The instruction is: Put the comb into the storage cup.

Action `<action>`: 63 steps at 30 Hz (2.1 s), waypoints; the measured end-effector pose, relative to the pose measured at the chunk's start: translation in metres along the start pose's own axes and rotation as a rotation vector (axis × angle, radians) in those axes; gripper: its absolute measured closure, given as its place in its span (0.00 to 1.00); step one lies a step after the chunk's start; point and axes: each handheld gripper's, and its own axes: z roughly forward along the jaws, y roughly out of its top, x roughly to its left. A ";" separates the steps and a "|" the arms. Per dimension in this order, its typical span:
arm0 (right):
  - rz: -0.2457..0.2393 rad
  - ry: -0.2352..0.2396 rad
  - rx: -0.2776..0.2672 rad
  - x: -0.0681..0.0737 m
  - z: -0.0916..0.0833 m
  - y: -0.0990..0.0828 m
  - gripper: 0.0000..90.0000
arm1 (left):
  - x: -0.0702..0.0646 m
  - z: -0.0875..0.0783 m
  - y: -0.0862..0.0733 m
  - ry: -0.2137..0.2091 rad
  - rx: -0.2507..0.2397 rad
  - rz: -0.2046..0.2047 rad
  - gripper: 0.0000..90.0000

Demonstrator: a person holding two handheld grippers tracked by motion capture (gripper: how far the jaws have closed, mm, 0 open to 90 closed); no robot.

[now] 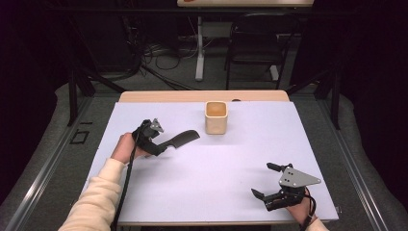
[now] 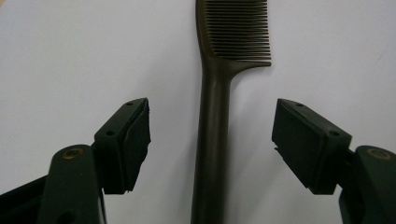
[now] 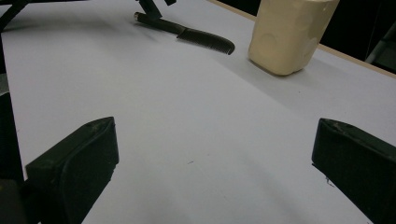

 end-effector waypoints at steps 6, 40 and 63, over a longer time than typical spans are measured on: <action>-0.001 0.003 -0.001 0.000 0.001 0.000 0.00 | -0.001 0.008 0.005 -0.022 0.071 0.035 0.42; -0.009 0.019 0.003 0.001 0.002 0.000 0.00 | 0.007 0.035 0.033 -0.073 0.209 0.109 0.77; -0.009 0.019 0.000 0.001 0.001 0.000 0.00 | 0.019 0.032 0.030 -0.148 0.202 0.018 0.80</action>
